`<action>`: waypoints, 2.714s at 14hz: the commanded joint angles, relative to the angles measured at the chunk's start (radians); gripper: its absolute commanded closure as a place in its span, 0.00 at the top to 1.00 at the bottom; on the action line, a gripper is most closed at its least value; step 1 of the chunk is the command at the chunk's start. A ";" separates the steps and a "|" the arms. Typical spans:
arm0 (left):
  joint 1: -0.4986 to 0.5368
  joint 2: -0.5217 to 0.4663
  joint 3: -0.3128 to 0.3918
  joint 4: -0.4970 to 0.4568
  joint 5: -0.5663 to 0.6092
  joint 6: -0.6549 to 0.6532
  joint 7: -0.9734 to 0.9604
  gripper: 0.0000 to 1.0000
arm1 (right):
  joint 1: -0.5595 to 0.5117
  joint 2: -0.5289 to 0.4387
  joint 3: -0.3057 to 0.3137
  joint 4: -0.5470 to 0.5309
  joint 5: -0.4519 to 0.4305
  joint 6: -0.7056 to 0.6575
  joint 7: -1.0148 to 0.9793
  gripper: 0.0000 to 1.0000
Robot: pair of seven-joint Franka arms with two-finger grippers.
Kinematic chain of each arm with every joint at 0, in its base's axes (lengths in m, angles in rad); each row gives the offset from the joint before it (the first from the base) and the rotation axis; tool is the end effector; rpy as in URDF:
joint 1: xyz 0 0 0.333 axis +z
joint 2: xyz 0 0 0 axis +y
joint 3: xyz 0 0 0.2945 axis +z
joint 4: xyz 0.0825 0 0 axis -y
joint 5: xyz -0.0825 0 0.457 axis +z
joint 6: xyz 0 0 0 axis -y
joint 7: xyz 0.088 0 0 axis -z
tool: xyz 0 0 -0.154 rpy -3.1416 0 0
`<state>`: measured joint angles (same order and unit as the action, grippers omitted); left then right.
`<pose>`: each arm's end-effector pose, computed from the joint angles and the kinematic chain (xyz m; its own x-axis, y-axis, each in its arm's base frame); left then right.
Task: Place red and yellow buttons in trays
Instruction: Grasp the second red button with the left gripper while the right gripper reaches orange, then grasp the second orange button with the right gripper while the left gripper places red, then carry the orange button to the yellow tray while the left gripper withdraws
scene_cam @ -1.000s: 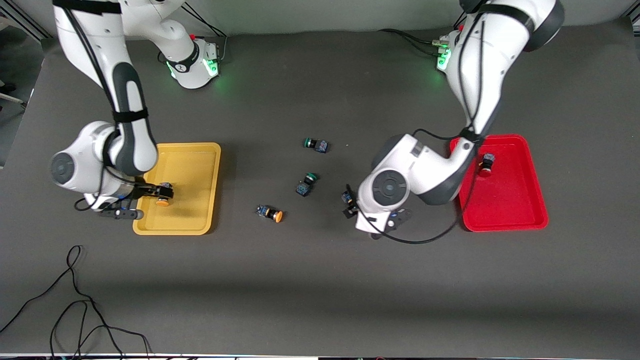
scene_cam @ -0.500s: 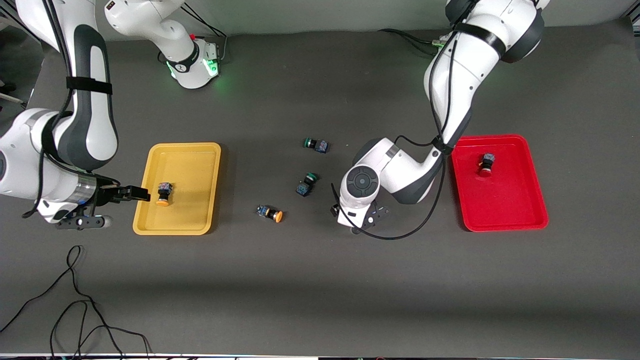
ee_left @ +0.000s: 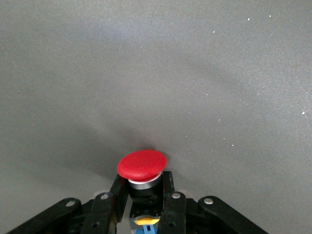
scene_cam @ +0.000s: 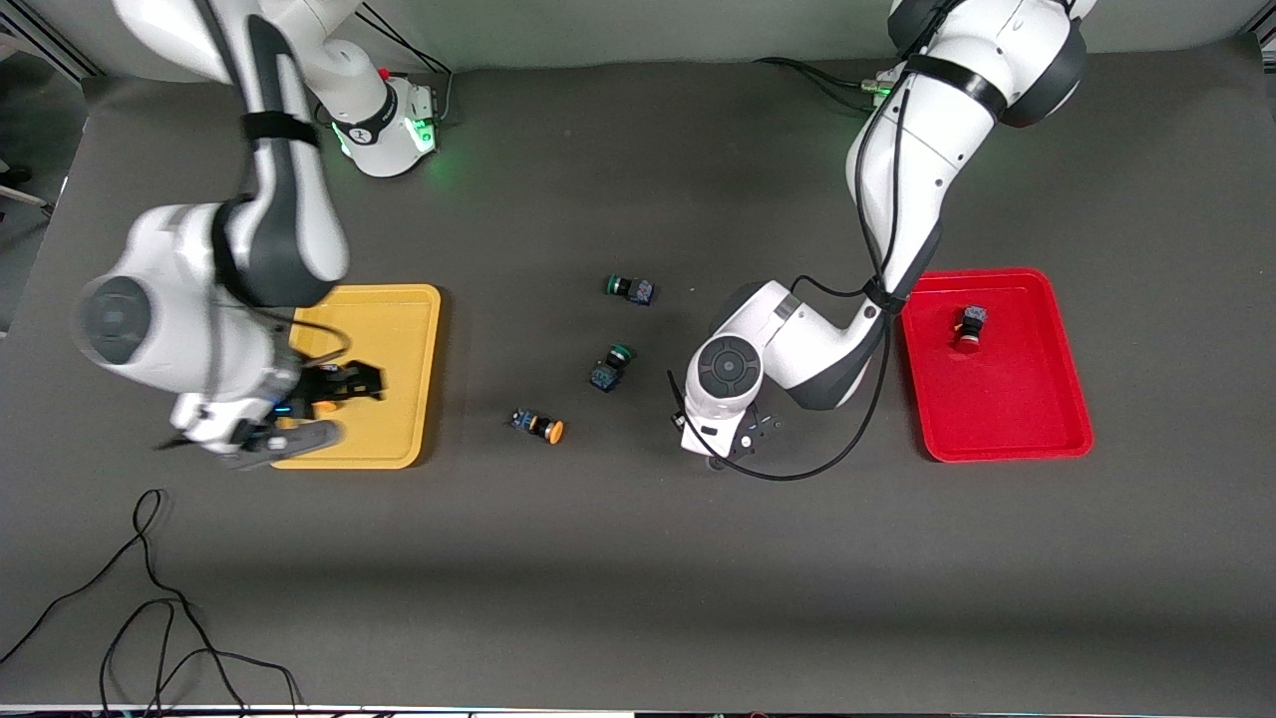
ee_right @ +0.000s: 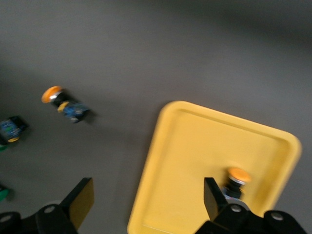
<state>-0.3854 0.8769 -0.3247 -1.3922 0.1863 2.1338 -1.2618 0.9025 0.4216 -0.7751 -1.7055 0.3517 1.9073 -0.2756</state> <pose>0.5995 -0.4637 0.0877 0.8476 0.5163 -0.1225 0.5138 -0.8562 -0.0533 0.6746 0.1502 0.2995 0.9515 0.2977 -0.0772 0.2943 -0.9543 -0.0521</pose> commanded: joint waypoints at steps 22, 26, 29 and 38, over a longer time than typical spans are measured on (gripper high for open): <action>0.741 -0.601 0.004 -0.852 0.131 0.291 1.309 0.00 | 0.052 0.315 0.290 -0.097 0.000 0.619 -0.330 1.00; 0.775 -0.559 0.006 -0.880 0.134 0.345 1.314 0.00 | 0.049 0.315 0.290 -0.094 0.019 0.615 -0.329 0.32; 0.775 -0.575 0.006 -0.874 0.134 0.325 1.320 0.99 | 0.047 0.310 0.290 -0.091 0.023 0.602 -0.321 0.22; 0.757 -0.910 -0.109 -0.633 -0.071 -0.309 1.316 0.99 | 0.041 0.174 0.192 0.076 0.124 0.181 -0.018 0.16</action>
<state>0.3781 0.0692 -0.4119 -2.0863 0.1860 1.9783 0.0539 0.9478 0.6353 -0.5687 -1.6500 0.4670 2.1548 -0.4001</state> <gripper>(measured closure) 0.004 0.670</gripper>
